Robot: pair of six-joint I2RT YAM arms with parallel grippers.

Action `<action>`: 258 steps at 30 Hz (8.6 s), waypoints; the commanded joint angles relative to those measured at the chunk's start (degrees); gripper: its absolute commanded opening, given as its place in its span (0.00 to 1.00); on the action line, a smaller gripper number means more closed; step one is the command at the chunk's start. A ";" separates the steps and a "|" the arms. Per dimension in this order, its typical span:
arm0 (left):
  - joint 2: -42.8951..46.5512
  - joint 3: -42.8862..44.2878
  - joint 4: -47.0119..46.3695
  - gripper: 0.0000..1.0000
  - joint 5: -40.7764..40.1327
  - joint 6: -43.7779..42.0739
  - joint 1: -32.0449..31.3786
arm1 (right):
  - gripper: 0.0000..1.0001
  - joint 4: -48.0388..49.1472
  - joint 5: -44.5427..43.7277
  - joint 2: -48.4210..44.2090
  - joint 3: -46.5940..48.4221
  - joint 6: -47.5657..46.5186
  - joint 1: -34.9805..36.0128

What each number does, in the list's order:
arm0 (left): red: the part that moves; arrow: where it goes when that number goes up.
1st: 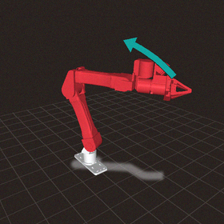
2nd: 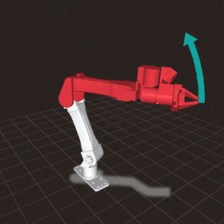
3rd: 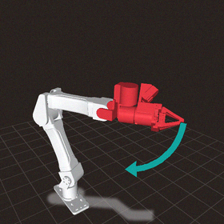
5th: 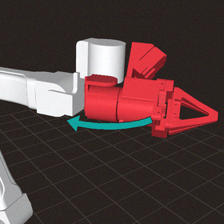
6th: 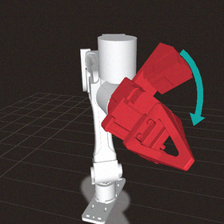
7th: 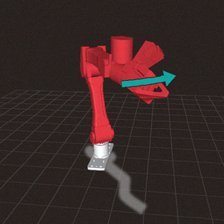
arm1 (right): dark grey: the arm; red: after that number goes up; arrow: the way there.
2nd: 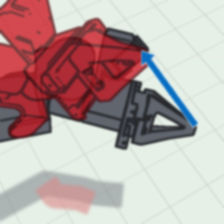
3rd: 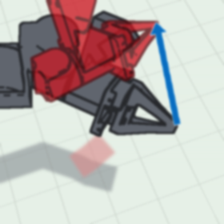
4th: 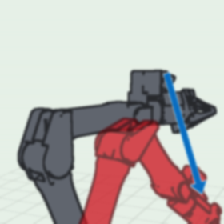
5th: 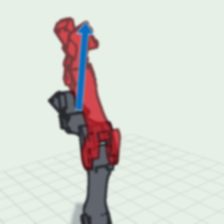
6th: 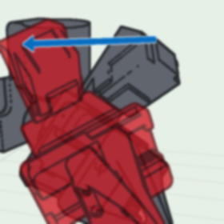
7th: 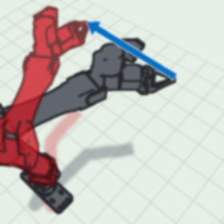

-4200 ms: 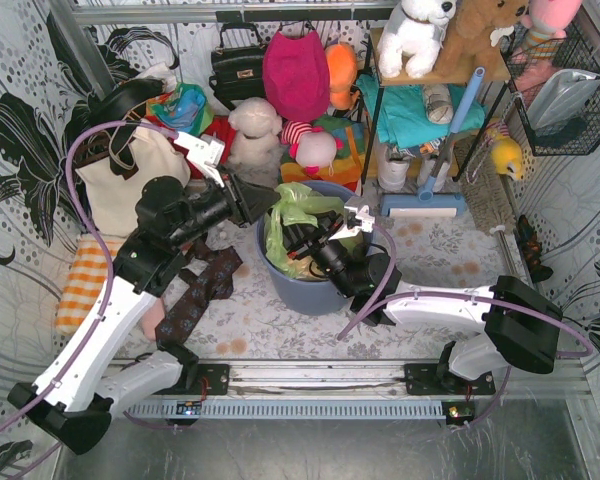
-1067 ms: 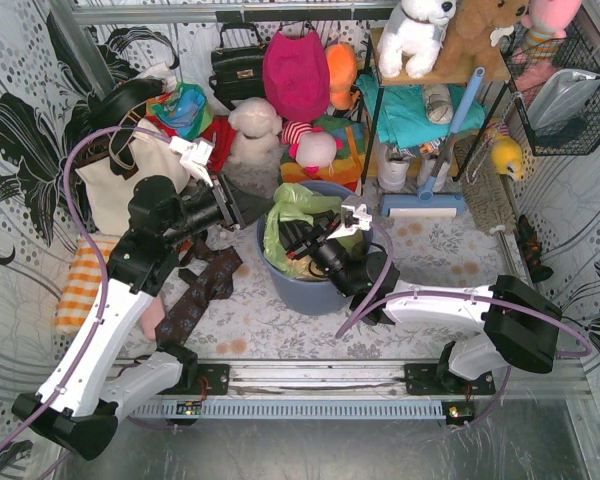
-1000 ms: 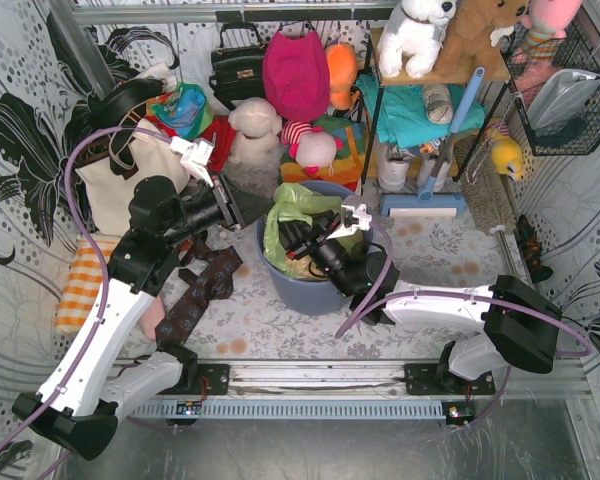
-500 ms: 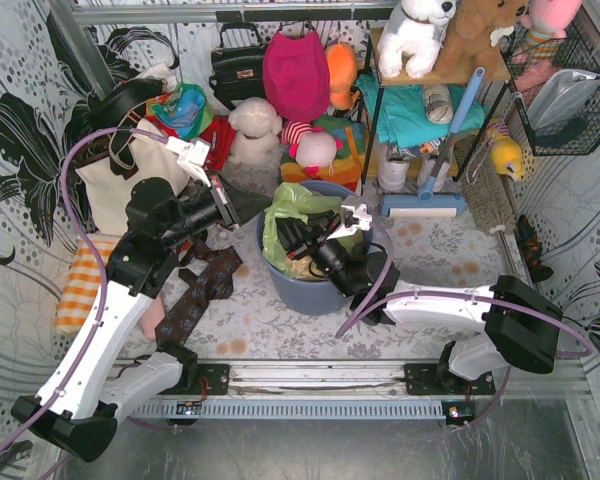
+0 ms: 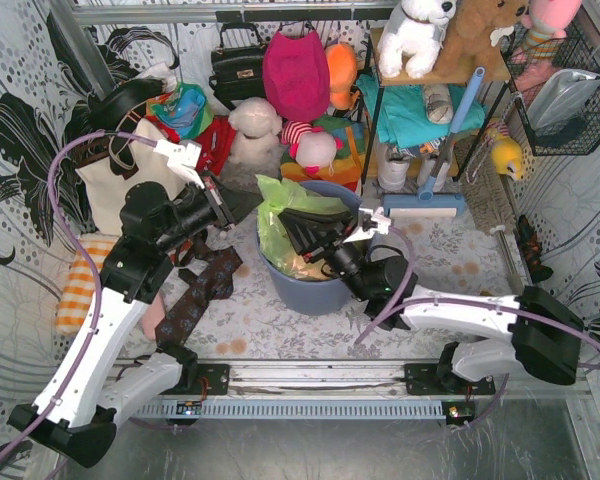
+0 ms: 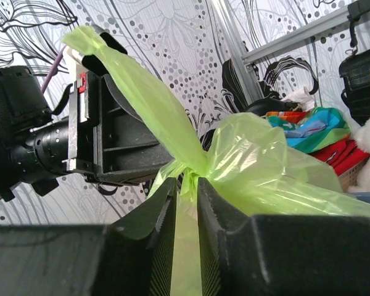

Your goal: Tie the trash bag

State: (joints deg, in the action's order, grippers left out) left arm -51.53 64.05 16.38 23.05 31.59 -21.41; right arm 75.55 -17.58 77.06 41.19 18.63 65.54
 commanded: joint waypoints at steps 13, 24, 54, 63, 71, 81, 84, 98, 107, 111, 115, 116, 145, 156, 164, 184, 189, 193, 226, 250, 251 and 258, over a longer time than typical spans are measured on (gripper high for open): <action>1.85 2.43 -11.68 0.00 6.32 -0.29 0.36 | 0.70 -34.21 3.96 -14.06 12.36 -6.73 -0.06; 1.93 3.29 -16.12 0.00 8.67 0.32 0.32 | 0.43 -36.19 -1.20 -7.85 21.92 -11.78 -0.12; 0.72 -2.40 -23.16 0.48 15.98 6.97 0.32 | 0.00 -49.65 -15.49 -24.79 8.26 -4.30 -0.06; -1.01 -3.15 -22.03 0.61 27.73 7.89 -0.67 | 0.00 -48.49 -15.01 -23.80 8.67 -4.39 -0.11; -3.82 -1.73 -14.40 0.64 25.76 2.89 -4.54 | 0.00 -47.34 -14.60 -23.40 8.62 -4.26 -0.01; -7.00 0.93 -10.48 0.57 20.34 -0.73 -8.65 | 0.00 -46.29 -13.28 -23.36 8.45 -4.04 -0.03; -6.98 1.73 -10.24 0.52 19.87 -0.66 -8.65 | 0.00 -46.20 -13.35 -23.50 8.30 -3.99 -0.01; -6.77 4.86 -7.23 0.11 18.46 -2.42 -8.62 | 0.00 -46.11 -14.01 -24.55 7.29 -3.92 -0.05; -5.20 12.91 3.61 0.00 4.09 -10.95 -8.63 | 0.00 -50.20 -18.95 -25.53 9.25 -3.91 -0.04; -4.29 14.54 5.87 0.00 -3.56 -13.21 -8.63 | 0.00 -53.56 -22.75 -26.02 10.47 -4.21 0.00; -2.70 13.43 7.71 0.00 -10.94 -13.87 -8.65 | 0.00 -57.63 -28.12 -27.09 10.63 -3.56 -0.02; -2.24 12.86 8.18 0.00 -12.68 -13.92 -8.65 | 0.00 -58.37 -29.45 -27.57 10.35 -3.52 -0.07; 2.62 -0.23 10.51 0.00 -18.68 -9.05 -8.63 | 0.00 -70.85 -41.28 -34.27 9.26 -1.40 -0.04; 1.71 0.11 8.99 0.00 -15.74 -9.22 -8.61 | 0.77 -91.51 -31.58 -30.16 21.98 8.93 -0.08; 1.74 -0.63 8.21 0.00 -14.80 -9.25 -8.64 | 0.97 -102.76 -23.80 -26.86 24.90 16.92 -4.71; 1.42 -2.03 5.53 0.00 -12.97 -8.24 -8.61 | 0.97 -94.72 9.02 -25.92 21.23 17.71 -19.80; 0.93 -2.14 4.91 0.00 -12.30 -8.13 -8.64 | 0.97 -94.29 11.45 -26.43 18.87 19.10 -20.78; 0.77 -2.21 4.79 0.00 -11.80 -7.95 -8.65 | 0.97 -92.19 15.29 -27.90 16.25 20.64 -22.45; 0.99 -0.99 5.41 0.00 -11.86 -7.86 -8.63 | 0.98 -96.35 17.45 -33.83 14.23 20.99 -24.41; 1.01 -0.62 5.59 0.00 -12.31 -7.78 -8.64 | 0.45 -106.09 20.47 -35.02 22.51 20.98 -24.41; 1.19 -0.71 5.59 0.00 -12.37 -7.75 -8.65 | 0.44 -105.76 20.86 -34.78 22.68 20.86 -24.41; 1.33 -0.67 5.44 0.00 -12.38 -7.63 -8.65 | 0.46 -100.55 25.73 -30.98 21.53 20.29 -24.41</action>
State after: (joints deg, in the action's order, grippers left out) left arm -50.94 61.71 23.99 11.07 23.94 -30.22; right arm -29.26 4.38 43.99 62.37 39.64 41.43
